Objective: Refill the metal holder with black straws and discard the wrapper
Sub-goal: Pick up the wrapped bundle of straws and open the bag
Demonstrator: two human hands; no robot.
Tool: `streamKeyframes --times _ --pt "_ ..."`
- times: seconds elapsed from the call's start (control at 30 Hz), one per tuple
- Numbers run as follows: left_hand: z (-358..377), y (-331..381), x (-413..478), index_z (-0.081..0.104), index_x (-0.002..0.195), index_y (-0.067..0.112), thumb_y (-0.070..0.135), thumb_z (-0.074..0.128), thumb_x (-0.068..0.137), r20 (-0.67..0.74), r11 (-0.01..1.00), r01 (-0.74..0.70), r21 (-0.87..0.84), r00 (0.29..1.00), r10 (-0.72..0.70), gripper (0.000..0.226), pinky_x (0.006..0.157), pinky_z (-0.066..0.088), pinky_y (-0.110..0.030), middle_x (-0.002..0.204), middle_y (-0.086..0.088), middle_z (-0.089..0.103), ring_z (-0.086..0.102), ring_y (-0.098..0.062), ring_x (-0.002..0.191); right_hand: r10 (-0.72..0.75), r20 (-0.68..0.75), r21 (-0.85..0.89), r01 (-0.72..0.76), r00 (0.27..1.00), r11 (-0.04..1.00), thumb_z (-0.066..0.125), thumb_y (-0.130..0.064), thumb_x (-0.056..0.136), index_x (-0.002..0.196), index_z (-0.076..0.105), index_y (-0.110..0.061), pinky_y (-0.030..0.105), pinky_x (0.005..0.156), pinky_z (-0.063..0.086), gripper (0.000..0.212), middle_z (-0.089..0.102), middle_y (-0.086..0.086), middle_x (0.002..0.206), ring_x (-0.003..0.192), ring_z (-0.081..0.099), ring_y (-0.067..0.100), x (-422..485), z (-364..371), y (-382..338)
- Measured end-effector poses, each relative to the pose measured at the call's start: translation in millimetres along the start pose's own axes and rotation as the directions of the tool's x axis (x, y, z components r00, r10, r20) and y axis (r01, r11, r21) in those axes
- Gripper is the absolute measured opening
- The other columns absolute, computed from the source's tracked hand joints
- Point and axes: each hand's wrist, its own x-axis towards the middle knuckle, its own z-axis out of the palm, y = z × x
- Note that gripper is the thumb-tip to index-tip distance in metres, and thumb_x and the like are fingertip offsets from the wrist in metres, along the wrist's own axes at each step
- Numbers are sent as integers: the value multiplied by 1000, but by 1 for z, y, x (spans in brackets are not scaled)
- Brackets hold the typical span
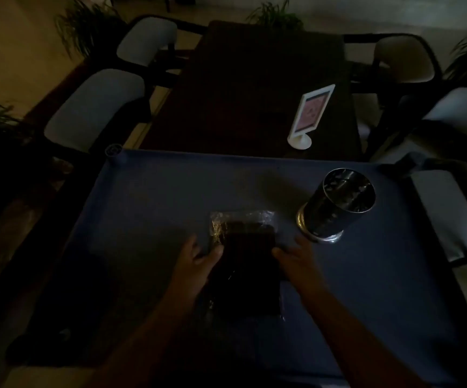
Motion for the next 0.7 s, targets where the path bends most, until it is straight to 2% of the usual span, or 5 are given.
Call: streamKeyframes --times 0.1,0.23,0.37,0.53,0.7 --pt "2 2 2 28 148 26 40 72 81 -33 999 5 34 999 -3 81 81 49 -41 150 -4 42 52 -23 120 32 31 25 -33 999 999 64 -9 91 119 41 -17 38 71 54 36 59 4 105 86 62 17 3 -3 -1" --pt "5 0 6 51 121 26 30 73 83 -53 1000 14 -1 998 -14 45 55 53 -22 114 3 66 70 -2 81 52 53 7 -52 997 999 65 -10 91 88 50 -26 44 77 56 22 64 3 97 85 65 21 7 -2 1" --pt "5 -3 7 56 120 12 24 75 81 -15 996 77 -34 997 -77 45 77 60 -44 108 -8 70 71 -23 93 82 73 24 -84 994 996 66 -6 89 85 59 -22 31 60 54 18 70 3 82 72 68 18 8 0 3" --pt "2 -10 6 56 123 15 17 77 79 16 994 104 -36 994 -104 49 87 56 -54 111 -11 70 71 -29 96 187 124 63 -195 975 979 68 -10 88 121 59 -6 44 83 57 34 68 17 113 101 68 32 6 8 13" --pt "3 -19 3 58 124 15 8 75 79 45 997 78 14 996 -79 49 86 56 -55 115 -12 69 71 -30 97 184 128 -54 -179 974 982 68 -8 87 94 69 -13 31 64 56 9 74 6 86 76 73 19 3 6 21"
